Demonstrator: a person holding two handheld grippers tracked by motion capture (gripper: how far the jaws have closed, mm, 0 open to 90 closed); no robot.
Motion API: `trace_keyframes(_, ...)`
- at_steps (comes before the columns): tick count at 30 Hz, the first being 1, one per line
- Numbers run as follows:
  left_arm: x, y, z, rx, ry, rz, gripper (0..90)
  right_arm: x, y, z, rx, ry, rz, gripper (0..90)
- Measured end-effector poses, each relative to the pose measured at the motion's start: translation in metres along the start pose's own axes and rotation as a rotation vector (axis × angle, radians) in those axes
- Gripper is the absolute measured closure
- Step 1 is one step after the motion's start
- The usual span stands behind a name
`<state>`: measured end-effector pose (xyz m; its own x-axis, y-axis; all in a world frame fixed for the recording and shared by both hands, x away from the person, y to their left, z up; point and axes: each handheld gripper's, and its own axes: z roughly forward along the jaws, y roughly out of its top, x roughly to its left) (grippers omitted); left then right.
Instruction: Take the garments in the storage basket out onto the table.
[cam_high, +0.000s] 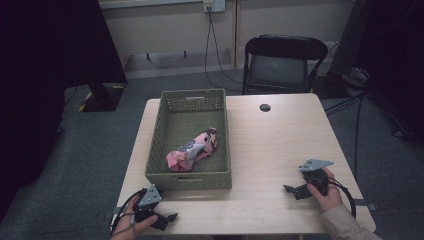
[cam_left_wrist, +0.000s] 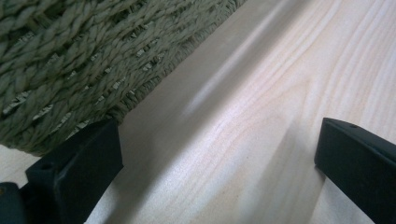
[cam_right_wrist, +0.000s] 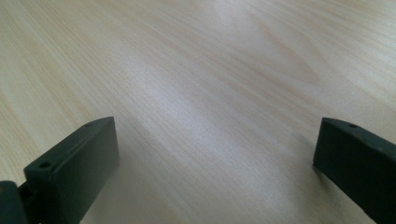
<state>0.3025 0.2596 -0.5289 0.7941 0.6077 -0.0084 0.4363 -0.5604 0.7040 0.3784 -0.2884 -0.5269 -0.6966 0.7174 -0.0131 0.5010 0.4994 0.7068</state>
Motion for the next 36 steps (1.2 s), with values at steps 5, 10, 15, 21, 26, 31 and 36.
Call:
trace_keyframes(5,-0.002,0.002,-0.001,0.026,-0.003,0.002,0.1,0.000,0.000,0.000,0.000,0.000,0.000,0.0)
trace_keyframes(10,-0.003,0.004,-0.002,0.050,-0.009,0.004,0.5,0.000,0.000,0.000,0.000,0.000,0.000,0.0)
trace_keyframes(15,-0.005,0.006,-0.006,0.061,-0.017,0.000,2.7,0.000,0.000,0.000,0.000,0.000,0.000,0.0)
trace_keyframes(21,-0.008,0.017,-0.019,0.019,-0.023,0.013,2.5,0.000,0.000,0.000,0.000,0.000,0.000,0.0)
trace_keyframes(26,-0.011,0.025,-0.023,0.022,-0.033,-0.029,2.4,0.000,0.000,0.000,0.000,0.000,0.000,0.0)
trace_keyframes(31,-0.013,0.031,-0.027,0.002,-0.034,-0.040,2.9,0.000,0.000,0.000,0.000,0.000,0.000,0.0)
trace_keyframes(36,-0.010,0.036,-0.035,-0.024,-0.044,-0.074,3.0,0.000,0.000,0.000,0.000,0.000,0.000,0.0)
